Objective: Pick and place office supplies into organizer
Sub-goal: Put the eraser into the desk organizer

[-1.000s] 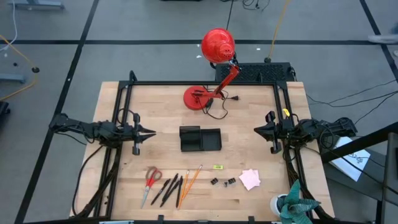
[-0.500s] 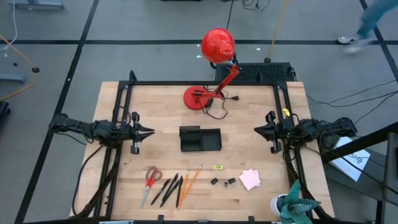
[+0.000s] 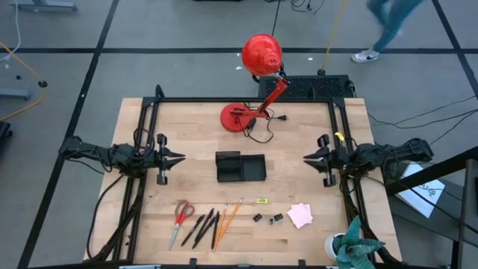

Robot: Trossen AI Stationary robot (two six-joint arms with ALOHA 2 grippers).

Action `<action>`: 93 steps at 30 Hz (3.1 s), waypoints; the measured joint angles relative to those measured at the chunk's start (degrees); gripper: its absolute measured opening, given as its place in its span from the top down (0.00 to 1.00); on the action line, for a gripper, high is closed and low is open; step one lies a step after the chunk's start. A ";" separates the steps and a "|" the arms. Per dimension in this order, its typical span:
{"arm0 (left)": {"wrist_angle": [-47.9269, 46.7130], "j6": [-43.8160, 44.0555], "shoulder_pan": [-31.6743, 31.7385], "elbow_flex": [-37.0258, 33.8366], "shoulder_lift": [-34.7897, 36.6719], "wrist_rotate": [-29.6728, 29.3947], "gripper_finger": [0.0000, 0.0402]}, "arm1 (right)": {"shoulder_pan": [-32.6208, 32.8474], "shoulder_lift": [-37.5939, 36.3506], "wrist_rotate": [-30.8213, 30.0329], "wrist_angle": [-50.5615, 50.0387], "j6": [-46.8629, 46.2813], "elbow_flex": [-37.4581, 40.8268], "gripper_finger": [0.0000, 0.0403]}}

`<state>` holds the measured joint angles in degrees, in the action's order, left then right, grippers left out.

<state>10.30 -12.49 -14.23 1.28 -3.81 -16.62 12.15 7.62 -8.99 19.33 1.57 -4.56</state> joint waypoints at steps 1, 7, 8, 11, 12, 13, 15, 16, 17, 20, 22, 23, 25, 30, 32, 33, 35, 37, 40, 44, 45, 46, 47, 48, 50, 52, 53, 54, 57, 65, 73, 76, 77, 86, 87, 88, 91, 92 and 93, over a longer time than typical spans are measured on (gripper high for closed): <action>0.79 -0.75 0.01 0.00 0.00 0.00 0.88 | 0.43 1.71 -0.02 -0.13 -0.65 -0.53 0.83; 5.15 -2.22 0.02 0.00 0.00 -0.02 0.88 | 4.16 13.25 -1.47 -1.24 -3.44 -4.77 0.69; 5.60 -2.25 0.02 0.00 0.01 -0.02 0.88 | 5.22 15.47 -1.47 -1.48 -3.38 -5.92 0.67; 6.32 -2.25 0.02 0.00 0.00 -0.02 0.88 | 9.02 22.71 -2.27 -1.97 -1.53 -9.76 0.61; 6.30 -2.26 0.00 0.00 0.00 0.00 0.88 | 10.54 25.31 -3.76 -2.11 -0.87 -11.35 0.60; 6.28 -2.25 0.02 0.00 0.00 -0.02 0.88 | 12.10 27.94 -5.47 -2.41 -0.15 -13.11 0.59; 6.30 -2.25 0.02 0.00 0.00 -0.02 0.88 | 15.32 33.31 -9.90 -3.79 1.61 -17.05 0.57; 6.28 -2.25 0.02 0.00 0.00 -0.02 0.88 | 16.95 35.99 -12.66 -4.98 2.32 -19.30 0.56; 6.27 -2.20 0.02 0.00 0.00 -0.02 0.88 | 18.38 38.85 -15.47 -6.53 2.67 -21.64 0.55; 6.26 -1.82 0.02 0.00 0.00 -0.02 0.88 | 21.81 47.36 -24.85 -12.98 2.46 -28.76 0.53; 6.28 -1.90 0.01 0.00 0.00 -0.02 0.88 | 23.34 52.73 -30.13 -17.01 1.19 -32.90 0.52; 6.27 -1.87 0.00 0.00 0.00 -0.02 0.88 | 23.88 55.54 -32.46 -18.43 0.46 -34.63 0.51; 6.28 -1.82 0.00 0.00 0.00 -0.02 0.88 | 24.41 60.12 -36.17 -19.14 -0.65 -36.60 0.50; 6.73 -2.28 0.02 0.00 0.00 -0.04 0.88 | 23.25 68.51 -37.73 -17.59 -5.95 -37.15 0.49; 6.98 -2.89 0.00 0.00 0.00 -0.04 0.88 | 22.05 71.77 -37.54 -17.48 -8.43 -37.15 0.49; 7.04 -3.39 0.02 0.00 0.00 -0.04 0.88 | 21.39 73.07 -37.28 -17.46 -9.21 -37.15 0.49; 7.18 -5.00 0.02 0.00 0.00 -0.14 0.88 | 19.58 75.61 -34.87 -16.98 -11.10 -37.15 0.48; 7.22 -6.79 0.00 0.00 0.00 -0.37 0.88 | 17.73 77.93 -31.35 -15.30 -13.06 -37.15 0.47; 7.22 -8.20 0.02 0.00 0.00 -0.50 0.88 | 15.44 81.01 -26.34 -11.21 -13.86 -37.17 0.45; 7.22 -8.28 0.02 0.00 0.00 -0.52 0.88 | 14.05 84.29 -20.84 -7.40 -15.06 -37.17 0.43; 7.24 -8.31 0.01 0.00 0.00 -0.52 0.88 | 14.00 84.88 -19.70 -6.88 -14.81 -37.17 0.43; 7.22 -8.30 0.02 0.00 0.00 -0.52 0.88 | 14.00 85.29 -19.00 -6.59 -14.59 -37.17 0.43; 7.22 -8.26 0.02 0.00 0.00 -0.58 0.88 | 14.00 85.76 -17.90 -6.23 -14.62 -37.17 0.42; 7.24 -8.24 0.01 0.00 0.00 -0.66 0.88 | 14.00 86.14 -16.84 -5.64 -14.88 -37.17 0.42; 7.24 -8.20 0.02 0.01 0.00 -1.01 0.88 | 14.04 86.64 -14.90 -5.10 -15.70 -37.17 0.42; 7.22 -8.18 0.02 0.02 0.00 -1.54 0.88 | 14.19 87.52 -13.10 -3.88 -16.10 -37.17 0.42; 7.22 -8.15 0.01 0.02 0.00 -1.61 0.88 | 14.36 88.03 -13.18 -3.62 -16.03 -37.17 0.43; 7.22 -8.07 -0.01 0.02 0.00 -1.63 0.88 | 14.48 88.44 -13.20 -3.61 -16.00 -37.17 0.43; 7.13 -7.23 0.00 0.02 0.01 -1.62 0.88 | 14.30 89.18 -11.44 -3.27 -16.09 -37.17 0.43; 6.60 -5.39 0.02 0.02 0.00 -1.64 0.88 | 13.35 89.61 -8.74 -3.59 -16.76 -37.15 0.43; 6.66 -6.51 0.01 0.02 0.00 -1.97 0.88 | 13.33 91.53 -8.70 -4.91 -18.06 -37.12 0.42; 6.66 -6.52 0.00 0.02 0.01 -1.97 0.88 | 12.80 93.24 -8.57 -4.22 -18.20 -37.16 0.42; 6.67 -6.52 0.02 0.02 0.02 -1.97 0.88 | 12.56 93.65 -8.54 -3.81 -18.16 -37.20 0.42; 6.70 -6.58 0.06 0.02 0.00 -1.99 0.88 | 11.44 94.53 -5.30 -3.34 -18.85 -37.24 0.45; 6.70 -6.58 0.06 0.02 0.02 -1.99 0.88 | 11.42 94.53 -4.88 -3.36 -18.69 -37.24 0.46; 6.70 -6.58 0.06 0.02 0.01 -1.99 0.88 | 11.42 94.53 -4.65 -3.41 -18.62 -37.24 0.47; 6.72 -6.71 0.07 0.02 0.01 -1.99 0.88 | 11.42 94.60 -4.65 -3.38 -18.40 -37.24 0.51; 6.72 -6.71 0.06 0.02 0.02 -1.99 0.88 | 11.42 94.60 -4.61 -3.40 -17.97 -37.24 0.52; 6.72 -6.71 0.06 0.02 0.01 -1.99 0.88 | 11.42 94.61 -4.51 -3.43 -17.48 -37.22 0.54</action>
<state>17.02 -19.20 -14.17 1.30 -3.80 -18.61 23.57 102.23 -13.51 15.90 -15.91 -41.78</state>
